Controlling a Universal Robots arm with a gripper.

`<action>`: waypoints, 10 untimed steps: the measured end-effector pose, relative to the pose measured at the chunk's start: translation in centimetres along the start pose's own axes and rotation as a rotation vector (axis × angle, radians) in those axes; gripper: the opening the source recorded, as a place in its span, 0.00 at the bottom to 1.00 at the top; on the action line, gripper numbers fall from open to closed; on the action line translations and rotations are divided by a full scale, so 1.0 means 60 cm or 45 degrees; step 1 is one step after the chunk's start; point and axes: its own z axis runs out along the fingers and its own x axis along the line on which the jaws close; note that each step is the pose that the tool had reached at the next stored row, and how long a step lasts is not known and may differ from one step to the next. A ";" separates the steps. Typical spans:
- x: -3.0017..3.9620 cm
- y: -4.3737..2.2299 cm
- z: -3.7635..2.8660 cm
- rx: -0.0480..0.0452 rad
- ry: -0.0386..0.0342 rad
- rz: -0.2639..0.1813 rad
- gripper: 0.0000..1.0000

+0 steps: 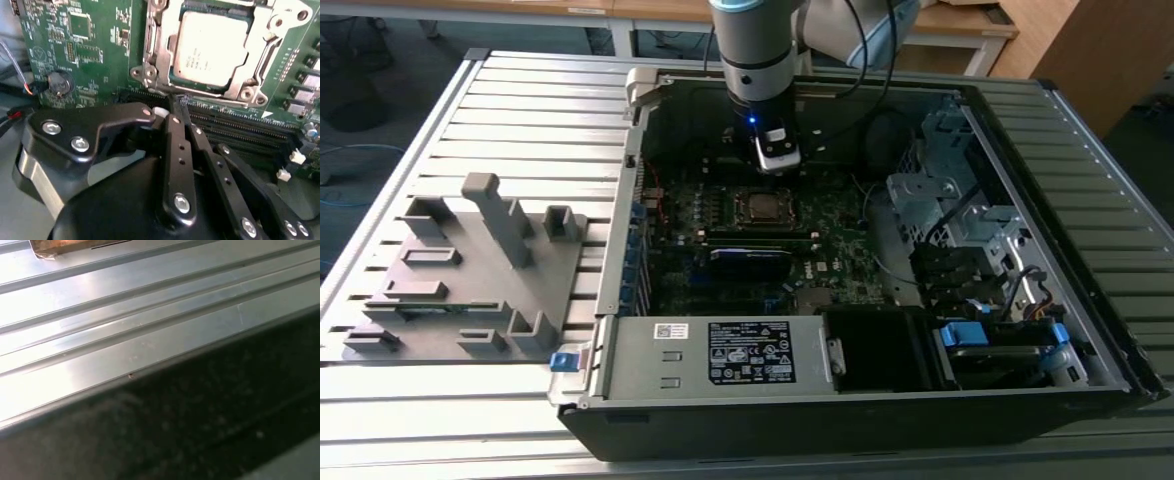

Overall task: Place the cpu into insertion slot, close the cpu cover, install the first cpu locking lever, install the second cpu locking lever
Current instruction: 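Install the first cpu locking lever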

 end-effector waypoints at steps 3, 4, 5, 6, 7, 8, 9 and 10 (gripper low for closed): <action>0.000 0.000 0.000 -0.003 0.0007 0.001 0.10; 0.000 0.000 0.000 -0.003 0.0008 0.001 0.10; 0.000 0.000 -0.001 -0.004 0.0008 0.001 0.10; -0.001 0.001 -0.003 -0.004 0.0008 0.001 0.10; -0.001 0.001 -0.006 -0.003 0.0008 0.001 0.10; -0.002 0.002 -0.009 -0.003 0.0008 0.001 0.10; -0.002 0.002 -0.012 -0.003 0.0007 0.001 0.10; -0.003 0.003 -0.016 -0.003 0.0008 0.001 0.10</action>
